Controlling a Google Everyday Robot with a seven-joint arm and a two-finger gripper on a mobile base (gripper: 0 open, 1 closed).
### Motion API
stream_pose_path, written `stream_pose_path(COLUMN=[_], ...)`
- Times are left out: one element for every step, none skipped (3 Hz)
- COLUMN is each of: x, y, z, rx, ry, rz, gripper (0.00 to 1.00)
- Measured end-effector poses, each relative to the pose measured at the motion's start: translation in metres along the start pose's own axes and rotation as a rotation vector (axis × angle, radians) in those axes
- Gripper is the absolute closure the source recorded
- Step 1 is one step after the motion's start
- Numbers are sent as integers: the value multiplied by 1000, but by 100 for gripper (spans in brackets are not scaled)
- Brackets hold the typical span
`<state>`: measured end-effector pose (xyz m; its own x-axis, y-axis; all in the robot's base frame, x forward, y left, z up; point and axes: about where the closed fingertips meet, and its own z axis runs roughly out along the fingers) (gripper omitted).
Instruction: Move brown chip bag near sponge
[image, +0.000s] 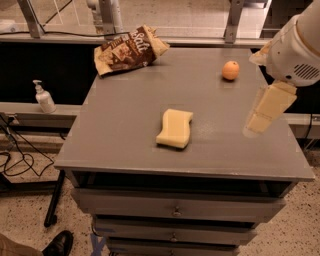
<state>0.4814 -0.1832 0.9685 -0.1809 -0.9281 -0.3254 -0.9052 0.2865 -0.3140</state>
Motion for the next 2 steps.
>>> stream_pose_path(x=[-33,-75], y=[-33,-60], z=[23,42], rx=[64,95], ry=[-108,-237], rz=[0,5], gripper=[0,0])
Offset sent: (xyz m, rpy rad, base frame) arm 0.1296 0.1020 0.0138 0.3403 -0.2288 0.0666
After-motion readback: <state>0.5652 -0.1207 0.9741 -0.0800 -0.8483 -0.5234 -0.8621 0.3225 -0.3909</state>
